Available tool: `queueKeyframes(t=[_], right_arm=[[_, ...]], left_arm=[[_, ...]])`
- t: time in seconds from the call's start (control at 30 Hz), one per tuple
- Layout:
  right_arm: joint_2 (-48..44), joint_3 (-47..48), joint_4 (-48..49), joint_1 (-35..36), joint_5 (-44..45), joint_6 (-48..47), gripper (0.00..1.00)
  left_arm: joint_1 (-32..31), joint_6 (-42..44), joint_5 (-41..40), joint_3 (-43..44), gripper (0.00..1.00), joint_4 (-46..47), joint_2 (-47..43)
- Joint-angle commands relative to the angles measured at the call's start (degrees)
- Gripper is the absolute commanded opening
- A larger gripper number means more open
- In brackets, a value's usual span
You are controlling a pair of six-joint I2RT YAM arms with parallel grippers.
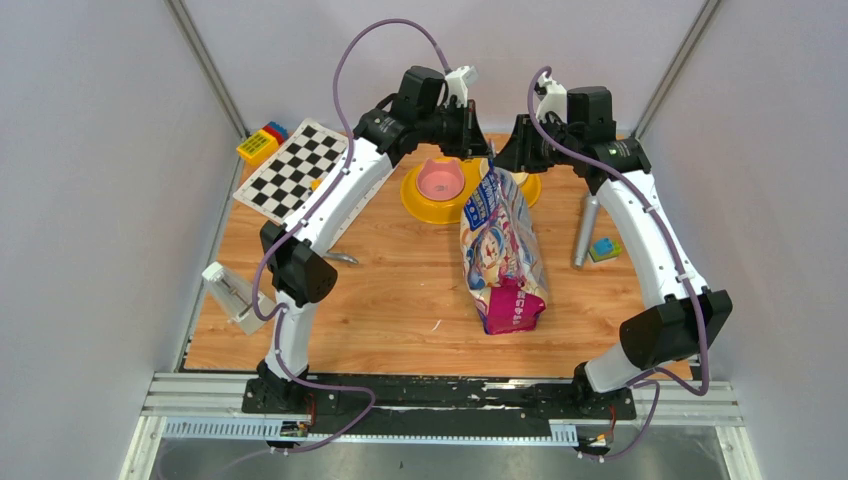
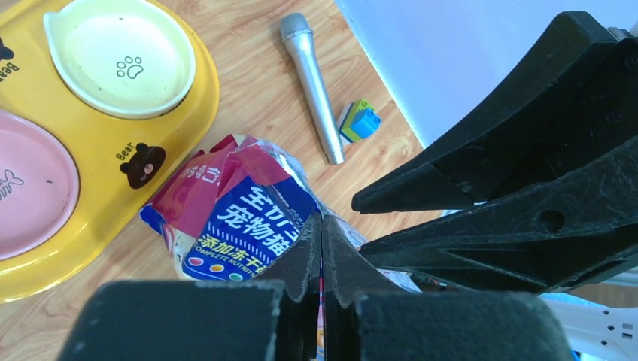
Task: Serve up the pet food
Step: Open the pet food bag at the center of the board.
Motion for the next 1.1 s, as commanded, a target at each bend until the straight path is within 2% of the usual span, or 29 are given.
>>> queueKeyframes(t=[0.0, 0.17, 0.5, 0.8, 1.07], right_arm=[[1.0, 2.8, 0.5, -0.4, -1.8, 0.8, 0.34], [1.6, 3.2, 0.4, -1.7, -5.4, 2.1, 0.34], [3.9, 2.7, 2.4, -6.4, -21.2, 7.7, 0.32], [5.4, 2.4, 3.3, -6.4, -25.4, 8.9, 0.31], [6.9, 2.3, 3.4, -6.4, -24.0, 8.8, 0.28]], left_arm=[[-0.1, 0.2, 0.3, -0.5, 0.00, 0.4, -3.9], [-0.1, -0.1, 1.2, -0.8, 0.00, 0.6, -4.8], [-0.1, -0.9, 3.6, -2.4, 0.00, 2.0, -5.9], [-0.1, -1.4, 5.5, -2.7, 0.00, 2.8, -5.9], [-0.1, -1.7, 7.8, -3.0, 0.00, 3.6, -6.1]])
